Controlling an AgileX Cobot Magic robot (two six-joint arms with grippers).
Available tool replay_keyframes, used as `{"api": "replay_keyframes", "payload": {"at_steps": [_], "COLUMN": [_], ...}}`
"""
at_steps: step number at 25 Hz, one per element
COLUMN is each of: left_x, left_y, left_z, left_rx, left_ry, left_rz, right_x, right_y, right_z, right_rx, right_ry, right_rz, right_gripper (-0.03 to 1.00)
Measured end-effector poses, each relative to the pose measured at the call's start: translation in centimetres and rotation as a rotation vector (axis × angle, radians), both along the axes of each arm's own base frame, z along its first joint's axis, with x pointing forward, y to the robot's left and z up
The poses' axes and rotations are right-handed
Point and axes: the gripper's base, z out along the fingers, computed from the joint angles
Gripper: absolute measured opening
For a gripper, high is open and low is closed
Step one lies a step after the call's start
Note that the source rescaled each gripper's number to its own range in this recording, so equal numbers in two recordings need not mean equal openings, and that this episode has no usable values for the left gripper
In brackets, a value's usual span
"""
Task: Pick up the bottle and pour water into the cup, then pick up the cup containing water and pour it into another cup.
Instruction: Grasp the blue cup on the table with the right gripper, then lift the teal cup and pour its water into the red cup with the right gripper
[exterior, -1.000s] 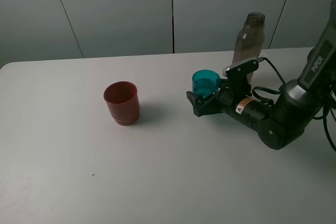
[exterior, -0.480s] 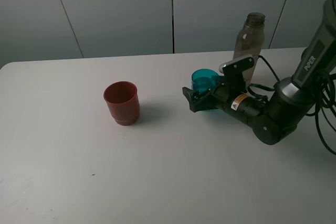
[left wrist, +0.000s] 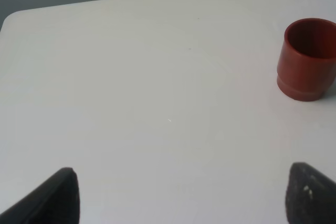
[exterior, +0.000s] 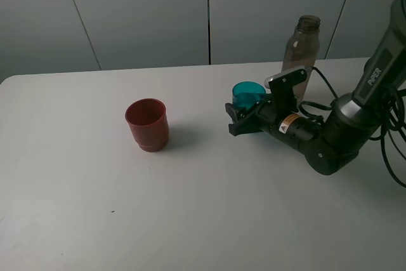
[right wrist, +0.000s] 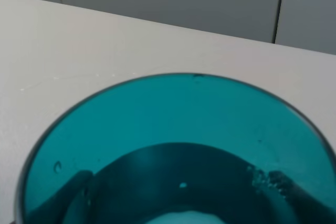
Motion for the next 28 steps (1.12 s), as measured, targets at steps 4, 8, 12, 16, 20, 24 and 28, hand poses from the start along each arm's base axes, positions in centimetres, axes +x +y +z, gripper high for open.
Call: {"api": "replay_keyframes", "payload": {"at_steps": [4, 8, 12, 16, 20, 24, 28], "left_x": [0.0, 0.0, 0.0, 0.0, 0.0, 0.0, 0.0], "left_y": [0.0, 0.0, 0.0, 0.0, 0.0, 0.0, 0.0], "left_z": [0.0, 0.0, 0.0, 0.0, 0.0, 0.0, 0.0], "left_rx": [0.000, 0.000, 0.000, 0.000, 0.000, 0.000, 0.000], "left_ry": [0.000, 0.000, 0.000, 0.000, 0.000, 0.000, 0.000], "left_rz": [0.000, 0.000, 0.000, 0.000, 0.000, 0.000, 0.000], "right_x": [0.0, 0.0, -0.1, -0.1, 0.0, 0.0, -0.6], "right_y": [0.0, 0.0, 0.1, 0.2, 0.5, 0.8, 1.0], "right_z": [0.0, 0.0, 0.0, 0.5, 2.5, 5.4, 7.9], "right_rx": [0.000, 0.000, -0.001, -0.014, -0.050, -0.084, -0.144], "right_ry": [0.000, 0.000, 0.000, 0.017, 0.025, 0.015, 0.021], "right_rz": [0.000, 0.004, 0.020, 0.046, 0.082, 0.131, 0.201], "right_gripper": [0.02, 0.02, 0.02, 0.02, 0.02, 0.02, 0.02]}}
